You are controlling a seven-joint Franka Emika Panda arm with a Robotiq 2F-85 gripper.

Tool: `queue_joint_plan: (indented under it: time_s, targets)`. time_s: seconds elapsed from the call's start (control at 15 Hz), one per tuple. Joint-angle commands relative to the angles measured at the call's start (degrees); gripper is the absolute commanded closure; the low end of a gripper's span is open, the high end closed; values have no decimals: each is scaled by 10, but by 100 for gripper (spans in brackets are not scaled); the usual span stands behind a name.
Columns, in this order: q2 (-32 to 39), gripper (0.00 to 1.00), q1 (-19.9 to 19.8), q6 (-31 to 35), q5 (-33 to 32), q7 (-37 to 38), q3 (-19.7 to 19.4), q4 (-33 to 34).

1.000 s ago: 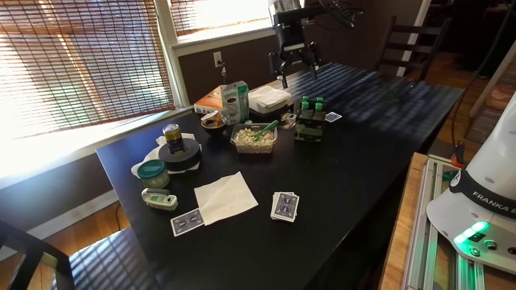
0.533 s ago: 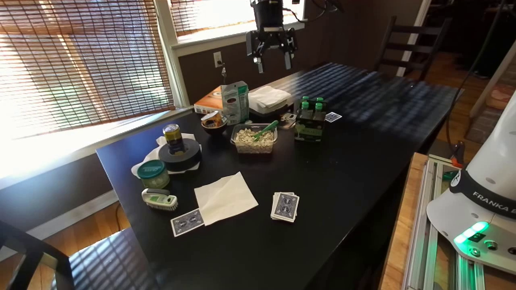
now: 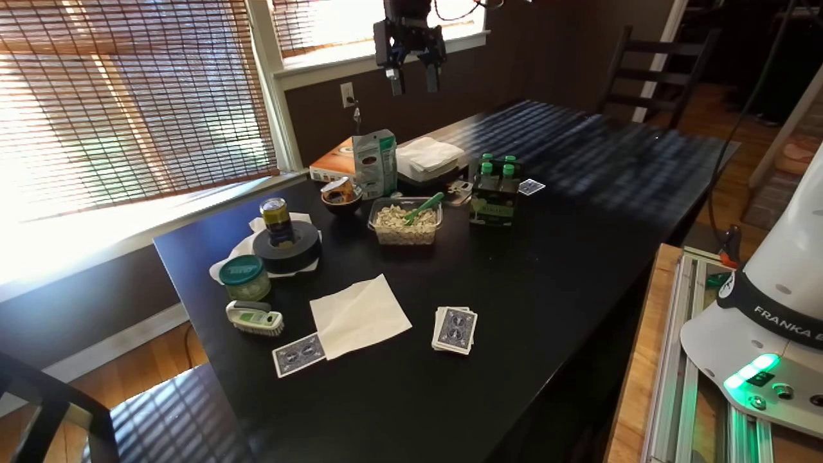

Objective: Move the black bowl forward, then take out the tin

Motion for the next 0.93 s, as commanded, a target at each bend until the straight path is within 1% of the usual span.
queue_joint_plan:
  time_s: [0.0, 0.13, 0.2, 0.27, 0.33, 0.4, 0.53, 0.6, 0.73, 0.87]
  targets:
    - [1, 0, 0, -1, 0, -2, 0, 2]
    - [3, 0, 0, -1, -1, -4, 0, 2]
    - [-5, 0, -2, 13, 9, -3, 0, -9]
    - [-2, 0, -2, 45, 30, -6, 3, -14]
    - [5, 0, 7, 113, 21, -1, 7, -24]
    - [20, 0, 10, 160, 32, -13, 13, -22]
    - [63, 0, 26, 253, -18, -34, 23, -20]
    - [83, 0, 31, 299, -25, -46, 28, -20]
    - [134, 0, 42, 374, -48, -68, 37, -7]
    - [187, 0, 49, 432, -79, -96, 41, 10]
